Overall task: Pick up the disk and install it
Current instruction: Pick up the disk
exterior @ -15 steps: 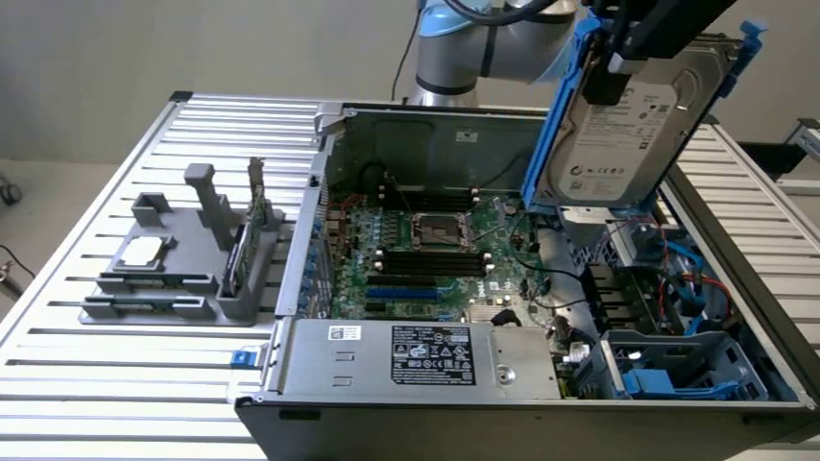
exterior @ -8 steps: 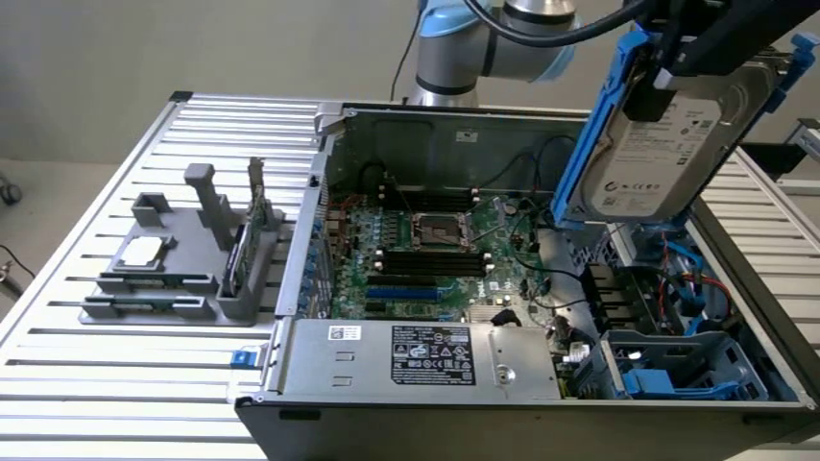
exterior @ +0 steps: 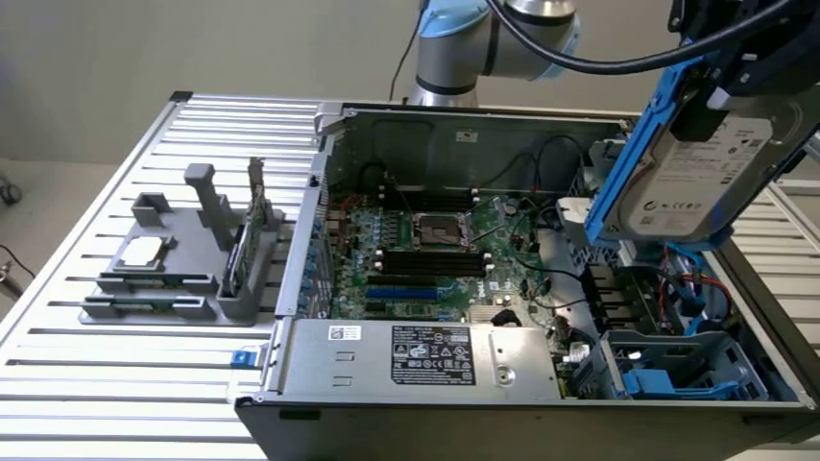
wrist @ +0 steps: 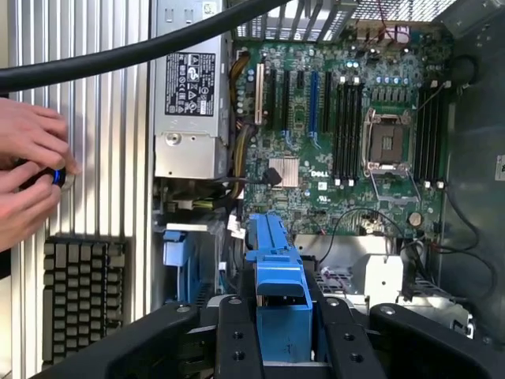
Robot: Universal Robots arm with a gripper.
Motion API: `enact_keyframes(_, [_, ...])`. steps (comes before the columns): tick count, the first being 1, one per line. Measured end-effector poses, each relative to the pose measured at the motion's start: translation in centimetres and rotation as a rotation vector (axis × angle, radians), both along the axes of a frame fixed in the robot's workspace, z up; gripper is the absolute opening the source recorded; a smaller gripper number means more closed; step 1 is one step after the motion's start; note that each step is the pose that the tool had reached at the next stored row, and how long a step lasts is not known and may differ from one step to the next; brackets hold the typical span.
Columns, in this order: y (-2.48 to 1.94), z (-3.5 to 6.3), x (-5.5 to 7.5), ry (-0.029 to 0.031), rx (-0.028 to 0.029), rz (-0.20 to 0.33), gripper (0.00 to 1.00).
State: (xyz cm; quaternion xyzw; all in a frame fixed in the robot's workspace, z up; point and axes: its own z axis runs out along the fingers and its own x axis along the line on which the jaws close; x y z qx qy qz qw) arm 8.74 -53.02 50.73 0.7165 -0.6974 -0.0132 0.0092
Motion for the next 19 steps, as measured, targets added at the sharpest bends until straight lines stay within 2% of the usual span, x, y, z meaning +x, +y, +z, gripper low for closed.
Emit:
enact_keyframes(11, [-3.52,-0.28,2.0,0.0000,-0.0001,0.000,0.33])
enact_keyframes(19, [-7.06,-1.44,2.6,0.0000,-0.0002,0.000,0.33])
